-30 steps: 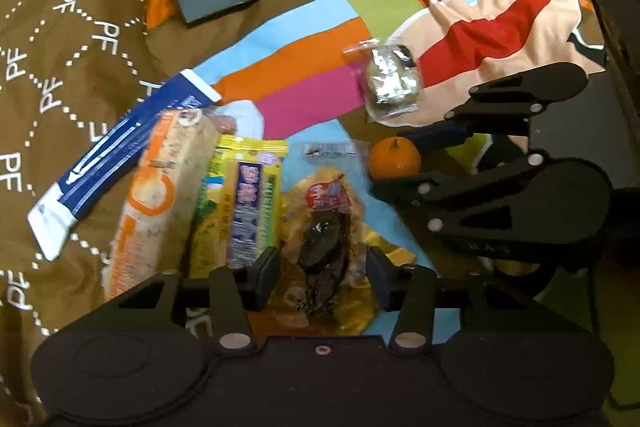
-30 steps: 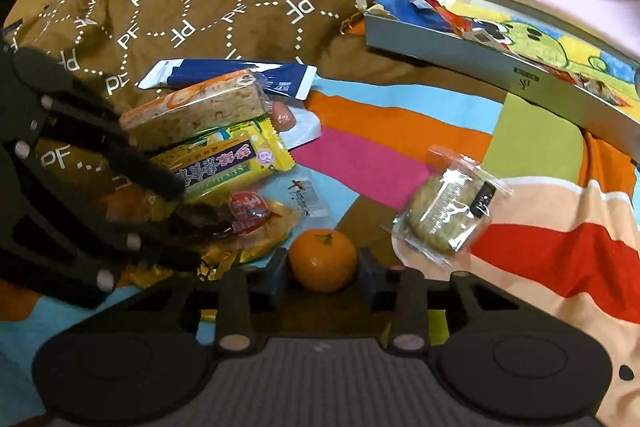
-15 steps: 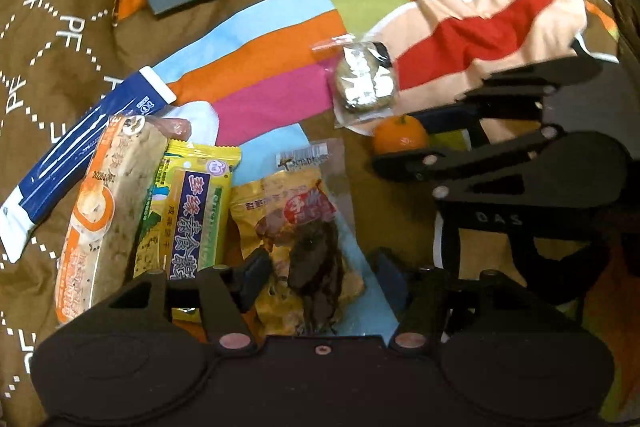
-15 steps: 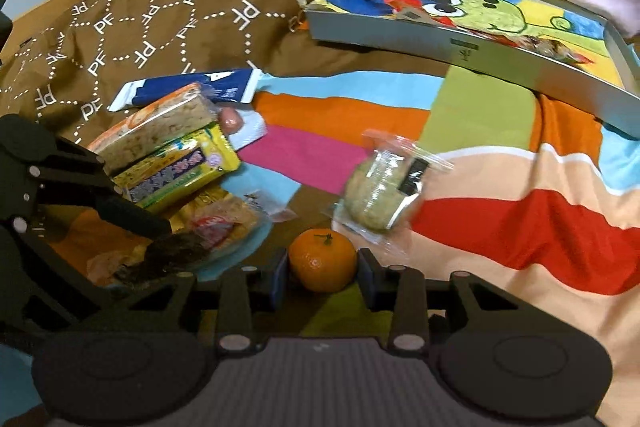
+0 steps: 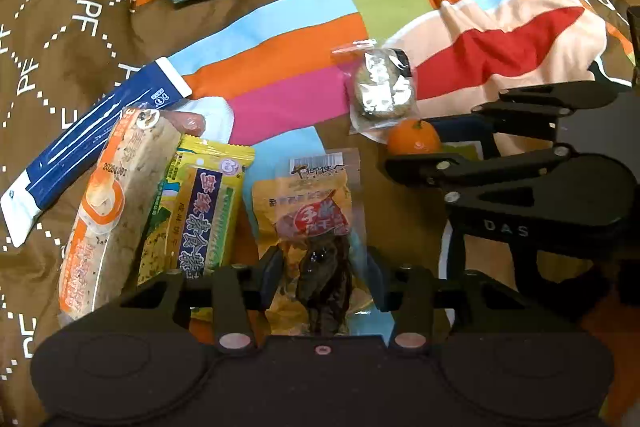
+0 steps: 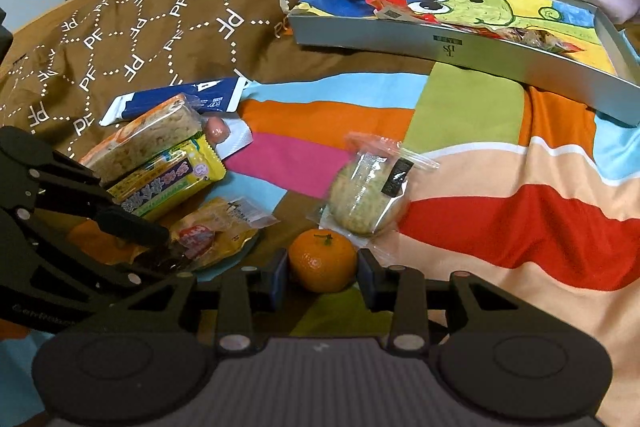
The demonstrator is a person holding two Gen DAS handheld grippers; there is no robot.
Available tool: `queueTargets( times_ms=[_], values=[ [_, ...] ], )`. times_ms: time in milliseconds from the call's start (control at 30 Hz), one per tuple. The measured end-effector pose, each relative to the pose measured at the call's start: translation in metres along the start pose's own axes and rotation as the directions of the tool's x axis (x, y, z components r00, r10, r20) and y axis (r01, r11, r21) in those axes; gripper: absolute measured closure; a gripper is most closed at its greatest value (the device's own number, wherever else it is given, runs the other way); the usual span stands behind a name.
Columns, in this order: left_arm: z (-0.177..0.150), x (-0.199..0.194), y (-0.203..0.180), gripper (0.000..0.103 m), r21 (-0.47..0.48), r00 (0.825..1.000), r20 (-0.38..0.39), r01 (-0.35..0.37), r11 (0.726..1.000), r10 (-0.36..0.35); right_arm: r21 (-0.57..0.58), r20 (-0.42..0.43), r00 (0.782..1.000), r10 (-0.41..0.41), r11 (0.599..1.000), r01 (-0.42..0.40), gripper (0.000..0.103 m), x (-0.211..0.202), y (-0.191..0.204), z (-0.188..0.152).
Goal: Organize snacks
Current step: 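Grasp the brown jerky packet with the left tool while the right tool reaches the orange, then carry the jerky packet and orange over the grey tray with both tools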
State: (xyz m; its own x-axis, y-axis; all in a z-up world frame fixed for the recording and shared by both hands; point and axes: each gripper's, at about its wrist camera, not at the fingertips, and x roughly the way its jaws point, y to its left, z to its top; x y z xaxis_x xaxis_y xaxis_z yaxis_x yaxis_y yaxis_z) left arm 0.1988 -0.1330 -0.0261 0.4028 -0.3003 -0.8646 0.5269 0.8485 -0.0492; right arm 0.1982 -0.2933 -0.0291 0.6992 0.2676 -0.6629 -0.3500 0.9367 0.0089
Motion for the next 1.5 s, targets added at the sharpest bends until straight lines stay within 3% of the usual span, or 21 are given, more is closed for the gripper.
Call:
queueTargets(
  times_ms=[333,533,733,933,1067,1333,1500],
  values=[
    [0.005,-0.03,-0.014,0.057,0.029,0.998,0.068,-0.02,0.999,0.018,-0.01,0.107,0.994,-0.023,1.0,0.024,0.063,-0.024,0.004,-0.001],
    [0.026,-0.047,-0.017,0.057,-0.002,0.985,0.156,-0.077,0.997,0.077,0.041,0.24,0.967,-0.084,0.996,0.076,0.062,-0.045,-0.003,0.003],
    [0.069,-0.057,-0.022,0.057,-0.061,0.949,0.291,-0.11,0.992,0.123,0.138,0.365,0.912,-0.186,0.98,0.144,0.062,-0.061,-0.02,0.007],
    [0.121,-0.056,-0.027,0.057,-0.155,0.897,0.414,-0.097,0.983,0.153,0.207,0.464,0.833,-0.3,0.952,0.227,0.062,-0.069,-0.041,0.015],
    [0.153,-0.048,-0.033,0.056,-0.202,0.87,0.455,-0.106,0.974,0.189,0.25,0.504,0.778,-0.376,0.925,0.286,0.062,-0.068,-0.061,0.019],
    [0.2,-0.03,-0.036,0.056,-0.243,0.823,0.524,-0.101,0.965,0.218,0.347,0.507,0.72,-0.474,0.877,0.332,0.062,-0.067,-0.099,0.031],
    [0.214,-0.014,-0.031,0.056,-0.278,0.808,0.541,-0.088,0.956,0.232,0.321,0.533,0.686,-0.494,0.869,0.376,0.062,-0.059,-0.101,0.042]
  ],
)
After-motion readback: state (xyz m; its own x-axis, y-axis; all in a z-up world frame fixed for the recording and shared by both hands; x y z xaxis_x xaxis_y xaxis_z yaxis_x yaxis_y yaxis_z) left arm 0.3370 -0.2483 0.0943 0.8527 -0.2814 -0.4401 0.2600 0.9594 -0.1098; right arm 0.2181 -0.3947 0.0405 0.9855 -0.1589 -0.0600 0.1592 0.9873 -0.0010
